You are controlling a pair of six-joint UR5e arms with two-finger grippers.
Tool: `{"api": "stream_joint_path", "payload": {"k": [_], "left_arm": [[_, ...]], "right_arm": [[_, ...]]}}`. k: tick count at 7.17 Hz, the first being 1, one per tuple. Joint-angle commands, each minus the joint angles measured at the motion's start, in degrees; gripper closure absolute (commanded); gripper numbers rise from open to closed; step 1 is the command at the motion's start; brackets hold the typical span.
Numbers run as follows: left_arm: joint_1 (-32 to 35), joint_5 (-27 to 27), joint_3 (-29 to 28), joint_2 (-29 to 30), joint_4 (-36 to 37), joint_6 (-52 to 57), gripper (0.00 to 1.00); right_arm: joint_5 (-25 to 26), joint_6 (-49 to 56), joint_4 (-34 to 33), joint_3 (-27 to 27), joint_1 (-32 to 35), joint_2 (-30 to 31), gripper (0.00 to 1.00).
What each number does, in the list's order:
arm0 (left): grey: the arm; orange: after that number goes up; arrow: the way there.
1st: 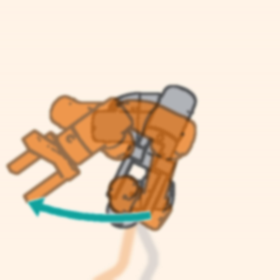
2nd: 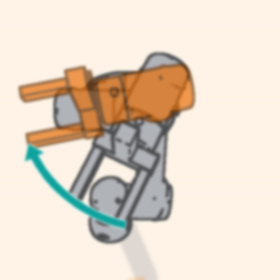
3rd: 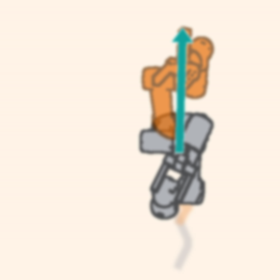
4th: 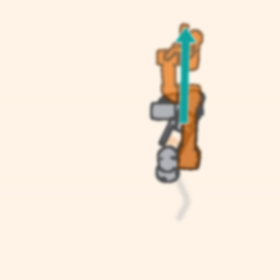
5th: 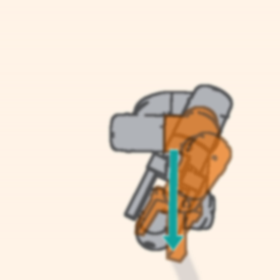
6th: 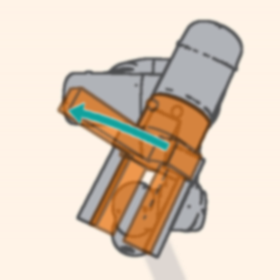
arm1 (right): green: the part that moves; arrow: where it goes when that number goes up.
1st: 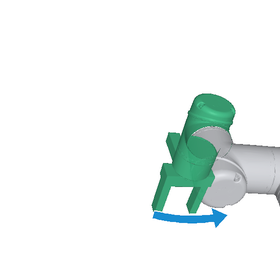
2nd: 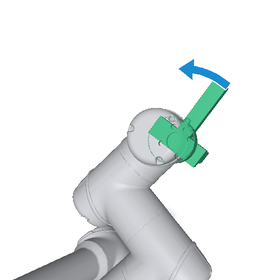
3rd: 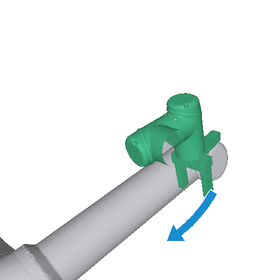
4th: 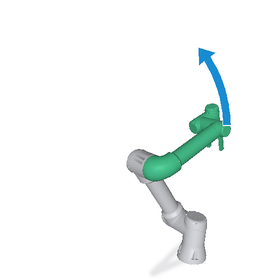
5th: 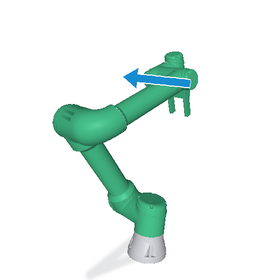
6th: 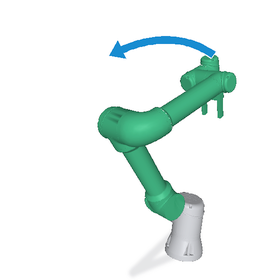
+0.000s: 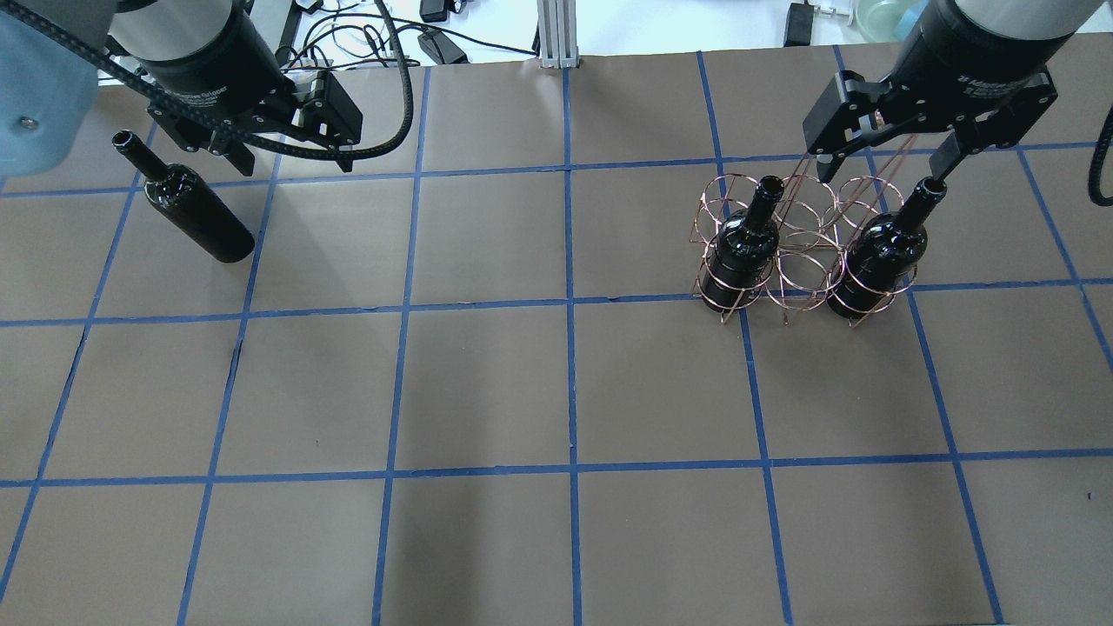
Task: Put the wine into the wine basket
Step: 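Move the left gripper over the loose dark wine bottle's neck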
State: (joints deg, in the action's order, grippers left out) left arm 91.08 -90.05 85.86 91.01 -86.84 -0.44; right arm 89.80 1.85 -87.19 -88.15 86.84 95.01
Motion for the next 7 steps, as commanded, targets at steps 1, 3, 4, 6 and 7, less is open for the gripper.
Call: {"api": "stream_joint_path", "payload": {"k": [1, 3, 4, 6, 7], "left_arm": [[-0.7, -0.1, 0.0, 0.0, 0.0, 0.2, 0.0], [-0.8, 0.1, 0.0, 0.0, 0.2, 0.2, 0.0], [-0.9, -0.5, 0.0, 0.0, 0.2, 0.2, 0.0], [-4.6, -0.5, 0.0, 0.7, 0.4, 3.3, 0.0], [-7.6, 0.2, -0.1, 0.8, 0.0, 3.6, 0.0]], "right_arm": [[0.0, 0.0, 0.0, 0.0, 0.0, 0.0, 0.0], [0.0, -0.1, 0.0, 0.0, 0.0, 0.0, 0.0], [0.0, -0.1, 0.0, 0.0, 0.0, 0.0, 0.0], [-0.1, -0.1, 0.0, 0.0, 0.0, 0.0, 0.0], [0.0, -0.1, 0.0, 0.0, 0.0, 0.0, 0.0]]}}
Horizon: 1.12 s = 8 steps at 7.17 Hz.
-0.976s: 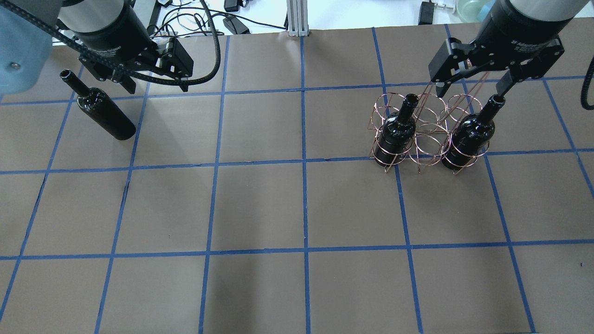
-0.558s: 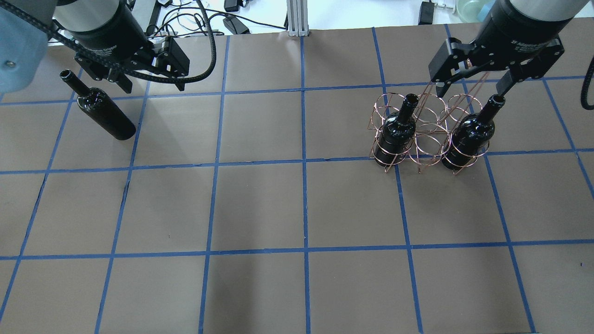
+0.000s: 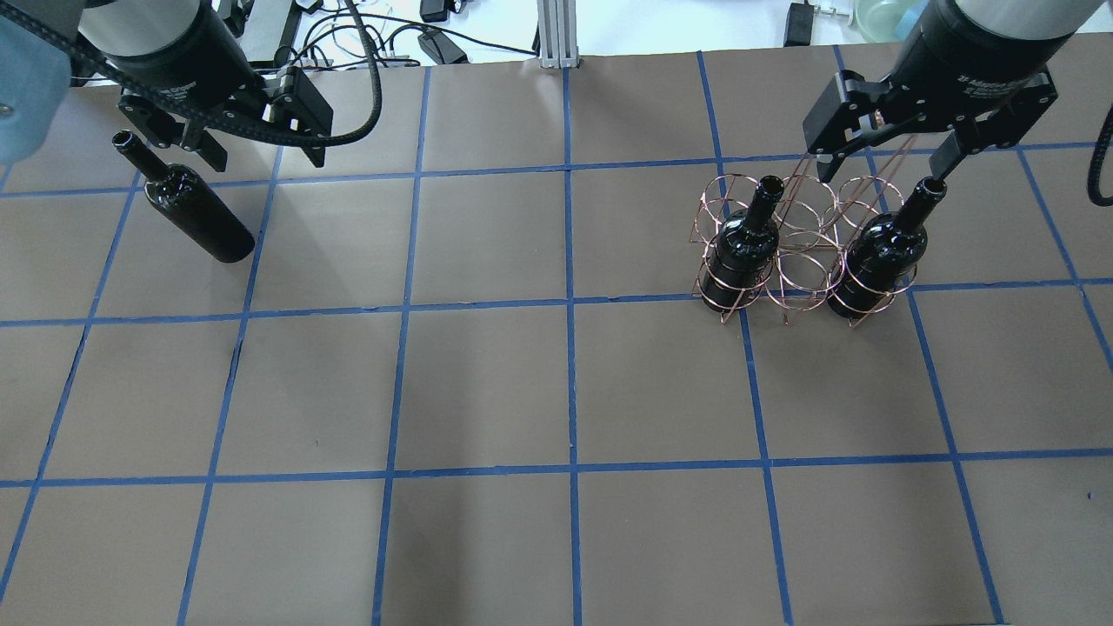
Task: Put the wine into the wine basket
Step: 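Move the left gripper over the loose dark wine bottle's neck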
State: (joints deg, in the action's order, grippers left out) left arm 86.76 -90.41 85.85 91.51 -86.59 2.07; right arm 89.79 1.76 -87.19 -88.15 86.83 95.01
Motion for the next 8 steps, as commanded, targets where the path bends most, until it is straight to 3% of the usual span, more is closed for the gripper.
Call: {"api": "stream_joint_path", "payload": {"k": [1, 5, 8], "left_arm": [[-4.8, 0.5, -0.2, 0.3, 0.1, 2.9, 0.0], [-17.8, 0.8, -3.7, 6.5, 6.5, 20.9, 0.0], [-20.8, 3.3, -11.7, 17.3, 6.6, 22.2, 0.0]], "right_arm": [[0.1, 0.0, 0.1, 0.0, 0.0, 0.0, 0.0], [0.1, 0.0, 0.0, 0.0, 0.0, 0.0, 0.0], [0.0, 0.0, 0.1, 0.0, 0.0, 0.0, 0.0]]}}
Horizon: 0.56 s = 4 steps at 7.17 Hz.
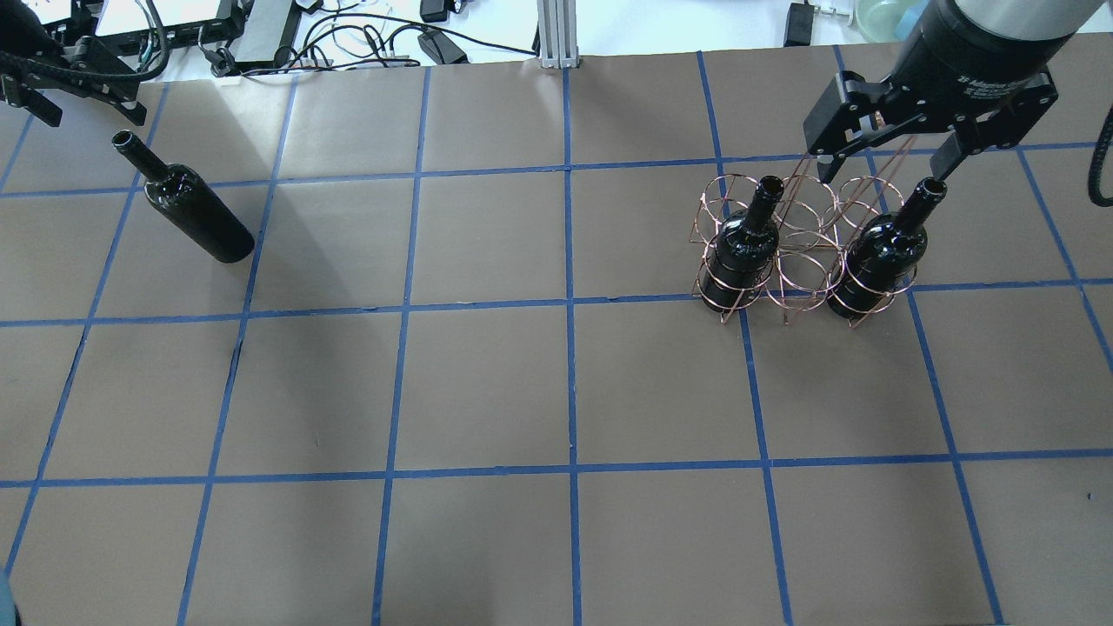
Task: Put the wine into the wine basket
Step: 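Lower the left gripper and close it on the bottle neck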
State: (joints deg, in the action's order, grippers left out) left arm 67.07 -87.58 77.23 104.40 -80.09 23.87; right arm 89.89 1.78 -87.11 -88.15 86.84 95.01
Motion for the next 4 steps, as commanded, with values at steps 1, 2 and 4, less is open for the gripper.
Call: {"api": "stream_joint_path", "payload": {"k": [1, 2, 4], "left_arm": [[-1.5, 0.5, -4.4, 7.1, 0.8, 0.4, 0.0], [-1.6, 0.4, -4.5, 8.8, 0.9, 0.4, 0.0], [-1.6, 0.4, -3.7, 10.0, 1.3, 0.3, 0.0]], "right_arm": [[0.0, 0.0, 0.2, 0.0, 0.0, 0.0, 0.0], [0.0, 0.1, 0.0, 0.0, -0.2, 0.0, 0.0], [0.0, -0.1, 0.2, 0.0, 0.0, 0.0, 0.0]]}}
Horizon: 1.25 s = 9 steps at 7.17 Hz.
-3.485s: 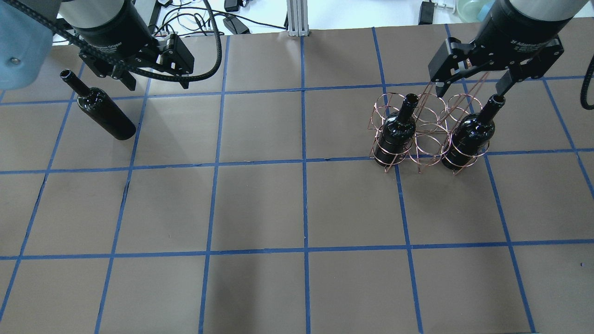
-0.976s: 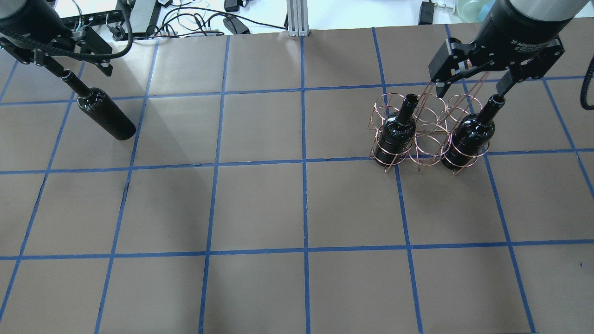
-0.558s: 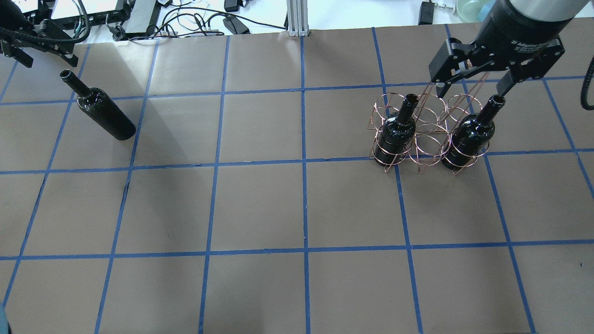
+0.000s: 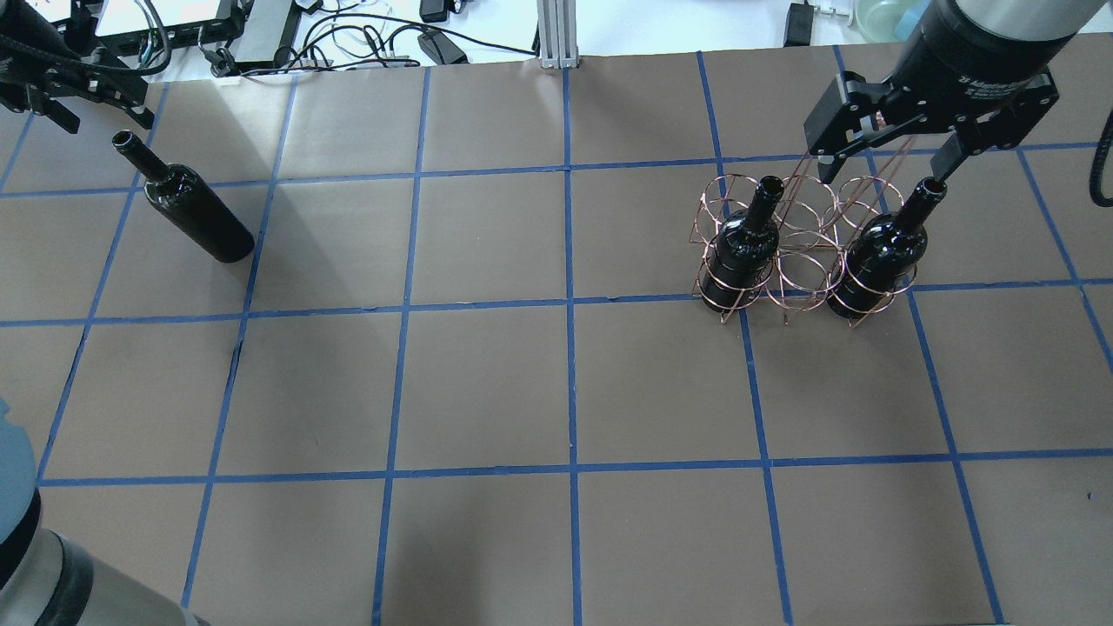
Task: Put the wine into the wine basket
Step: 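Lower the left gripper and close it on the bottle neck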
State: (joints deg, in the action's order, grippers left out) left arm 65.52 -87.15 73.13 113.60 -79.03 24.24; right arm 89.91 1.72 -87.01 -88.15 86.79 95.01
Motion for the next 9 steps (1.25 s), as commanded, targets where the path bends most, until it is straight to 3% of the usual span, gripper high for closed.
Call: {"api": "stream_joint_path", "payload": {"k": [1, 2, 5, 9], "left_arm": [[0.0, -0.6, 0.4, 1.4, 0.2, 0.0, 0.02], [0.0, -0.6, 0.4, 2.4, 1.0, -0.1, 0.03], [0.0, -0.6, 0.4, 2.9, 1.6, -0.4, 0.37], [0.0, -0.7, 1.5, 2.5, 1.1, -0.5, 0.4]], "right_arm": [[0.0, 0.0, 0.1, 0.0, 0.0, 0.0, 0.0], [0.1, 0.0, 0.2, 0.0, 0.0, 0.0, 0.0], [0.0, 0.0, 0.1, -0.1, 0.0, 0.0, 0.0], [0.0, 0.0, 0.3, 0.0, 0.0, 0.0, 0.0]]}}
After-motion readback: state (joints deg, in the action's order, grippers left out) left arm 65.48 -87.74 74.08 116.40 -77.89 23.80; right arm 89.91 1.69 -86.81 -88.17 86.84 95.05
